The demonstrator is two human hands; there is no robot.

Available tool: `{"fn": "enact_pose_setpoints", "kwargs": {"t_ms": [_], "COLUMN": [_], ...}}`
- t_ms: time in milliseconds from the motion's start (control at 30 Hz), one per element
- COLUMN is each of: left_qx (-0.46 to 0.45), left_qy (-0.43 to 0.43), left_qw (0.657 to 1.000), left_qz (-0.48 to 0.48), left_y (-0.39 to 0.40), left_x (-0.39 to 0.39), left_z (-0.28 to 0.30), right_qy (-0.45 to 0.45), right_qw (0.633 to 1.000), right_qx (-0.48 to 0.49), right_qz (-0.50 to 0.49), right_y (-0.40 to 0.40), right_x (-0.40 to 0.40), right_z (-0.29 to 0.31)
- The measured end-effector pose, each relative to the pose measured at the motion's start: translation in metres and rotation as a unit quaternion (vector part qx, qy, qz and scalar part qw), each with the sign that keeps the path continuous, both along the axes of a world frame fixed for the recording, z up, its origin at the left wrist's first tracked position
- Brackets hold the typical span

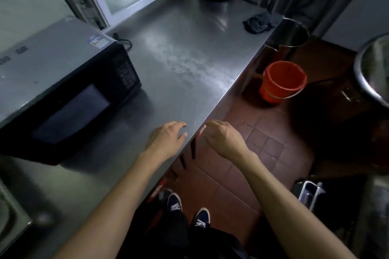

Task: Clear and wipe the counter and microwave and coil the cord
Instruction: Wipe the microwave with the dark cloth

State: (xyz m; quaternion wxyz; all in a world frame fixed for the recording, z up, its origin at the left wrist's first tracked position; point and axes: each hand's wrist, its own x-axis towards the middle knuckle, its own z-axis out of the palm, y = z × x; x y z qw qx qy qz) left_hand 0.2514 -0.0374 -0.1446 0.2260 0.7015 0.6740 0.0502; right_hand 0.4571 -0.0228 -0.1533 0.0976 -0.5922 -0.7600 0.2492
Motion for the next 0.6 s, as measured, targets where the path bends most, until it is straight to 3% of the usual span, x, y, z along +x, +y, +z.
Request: {"fn": "enact_pose_setpoints", "kwargs": {"t_ms": [600], "left_qx": [-0.017], "left_qy": [-0.049], "left_qw": [0.994], "left_qz": [-0.097], "left_y": [0.183], "left_x": [0.081], "left_z": [-0.026], "right_qy": [-0.048], "right_qw": [0.995], "right_qx": [0.037], "right_qz": [-0.082], "right_y": [0.127], "right_x": [0.087], "right_z": [-0.012]}}
